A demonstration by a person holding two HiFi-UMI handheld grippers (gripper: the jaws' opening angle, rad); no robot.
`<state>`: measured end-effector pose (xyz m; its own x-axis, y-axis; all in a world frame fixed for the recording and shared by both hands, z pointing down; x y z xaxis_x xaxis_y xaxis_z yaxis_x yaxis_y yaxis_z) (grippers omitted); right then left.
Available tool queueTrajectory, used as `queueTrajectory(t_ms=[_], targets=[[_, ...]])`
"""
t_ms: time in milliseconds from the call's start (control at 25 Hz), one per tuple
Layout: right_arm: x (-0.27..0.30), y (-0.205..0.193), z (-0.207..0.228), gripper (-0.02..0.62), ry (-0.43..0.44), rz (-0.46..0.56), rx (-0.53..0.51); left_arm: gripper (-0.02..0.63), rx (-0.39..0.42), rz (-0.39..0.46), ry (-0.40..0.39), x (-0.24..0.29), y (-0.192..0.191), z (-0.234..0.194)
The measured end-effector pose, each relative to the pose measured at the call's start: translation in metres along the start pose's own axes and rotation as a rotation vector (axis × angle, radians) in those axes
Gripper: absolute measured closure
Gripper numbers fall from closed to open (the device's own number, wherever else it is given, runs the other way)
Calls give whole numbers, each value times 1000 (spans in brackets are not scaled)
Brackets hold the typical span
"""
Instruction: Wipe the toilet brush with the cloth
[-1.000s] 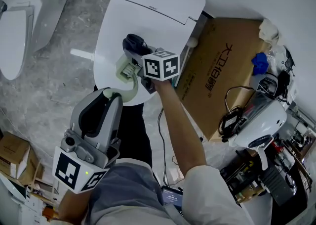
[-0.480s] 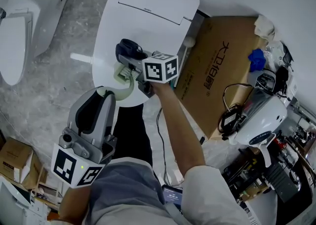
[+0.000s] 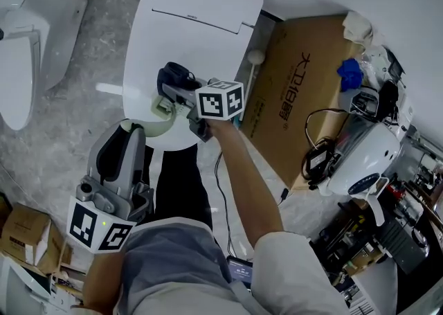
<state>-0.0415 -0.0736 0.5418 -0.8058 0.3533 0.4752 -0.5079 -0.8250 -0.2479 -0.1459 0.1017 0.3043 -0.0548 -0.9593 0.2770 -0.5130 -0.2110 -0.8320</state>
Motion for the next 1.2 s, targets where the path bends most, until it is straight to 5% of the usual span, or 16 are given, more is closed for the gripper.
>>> queueTrajectory(t_ms=[400,1200], targets=[[-21,-14,10,482,-42,-40,-9,606,14,-2,9,2,4,2],[-46,-31,38,482,16,42,105,606,14,7,12,9,-1,12]])
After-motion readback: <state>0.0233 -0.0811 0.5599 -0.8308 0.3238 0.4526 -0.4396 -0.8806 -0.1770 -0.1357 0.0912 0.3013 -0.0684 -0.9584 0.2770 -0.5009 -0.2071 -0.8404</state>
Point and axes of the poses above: the fingertips, and each gripper's own axes: x forward along the fingers, z to its right, y out of its top, the point moved 10 cm from there along -x, backward along the fingers, and after that the axes turned 7 degrees about x, right-handed, at the moved point
